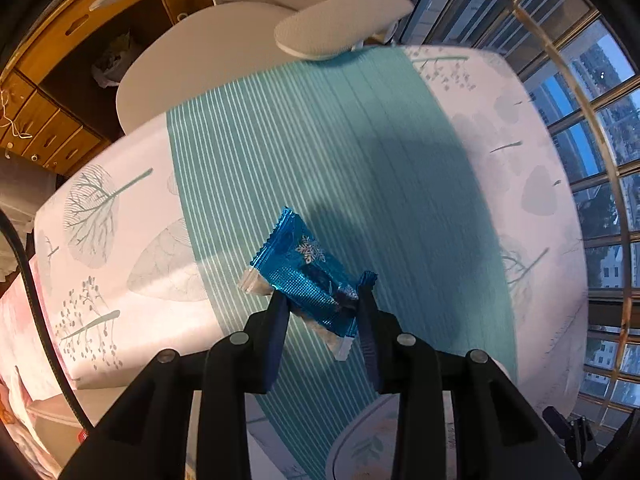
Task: Organize snacks
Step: 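Carry the blue candy with left tool into the tray and release it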
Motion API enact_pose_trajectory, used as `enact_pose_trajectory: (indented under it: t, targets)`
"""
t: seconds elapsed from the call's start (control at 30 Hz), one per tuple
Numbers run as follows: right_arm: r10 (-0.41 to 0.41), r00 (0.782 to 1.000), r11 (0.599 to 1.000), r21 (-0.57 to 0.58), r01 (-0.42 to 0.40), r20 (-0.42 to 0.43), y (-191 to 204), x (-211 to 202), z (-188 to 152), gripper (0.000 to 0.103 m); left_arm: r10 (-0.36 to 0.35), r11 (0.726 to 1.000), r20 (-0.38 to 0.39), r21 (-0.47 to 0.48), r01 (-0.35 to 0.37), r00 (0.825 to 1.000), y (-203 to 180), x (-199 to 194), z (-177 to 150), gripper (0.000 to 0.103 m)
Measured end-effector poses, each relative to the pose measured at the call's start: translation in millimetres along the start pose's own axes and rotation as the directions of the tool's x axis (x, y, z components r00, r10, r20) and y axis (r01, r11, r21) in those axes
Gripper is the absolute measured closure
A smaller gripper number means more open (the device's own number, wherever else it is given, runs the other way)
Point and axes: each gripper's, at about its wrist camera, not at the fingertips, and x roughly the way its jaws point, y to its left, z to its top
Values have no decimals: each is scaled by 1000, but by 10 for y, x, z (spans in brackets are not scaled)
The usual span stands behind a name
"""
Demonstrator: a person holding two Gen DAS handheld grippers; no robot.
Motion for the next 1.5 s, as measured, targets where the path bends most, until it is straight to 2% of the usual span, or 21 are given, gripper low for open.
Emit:
enact_pose_trajectory:
  t: [0.13,0.4,0.67,0.87,1.17,1.37,1.5]
  targets:
    - [8,1000,1000,-11,-8,17,56,-100,16,24,-23,1000,27,-12,23,999,-14,-249,-100,72]
    - [14,997,1000,-24,-13,72,236,-352,21,24,-57,998,102,-34,61,993,49,-967,-518,71]
    - [14,994,1000,6,-15,112,474,-649,-213,19,-98,993,168,-47,107,981,234,-1619,-1233,71]
    - [5,988,998,57,-14,153,618,-887,-433,17,-130,988,196,-60,144,972,378,-1927,-1851,71]
    - [-7,978,996,92,-12,209,882,-1214,-839,11,-159,979,184,-101,179,970,678,-1994,-2672,71]
    - [-2,966,998,68,-16,258,1006,-1392,-1144,7,-149,979,149,-116,167,978,754,-1852,-3063,71]
    - [17,966,999,32,-26,256,1019,-1435,-1221,5,-156,975,143,-136,175,977,706,-1833,-3288,69]
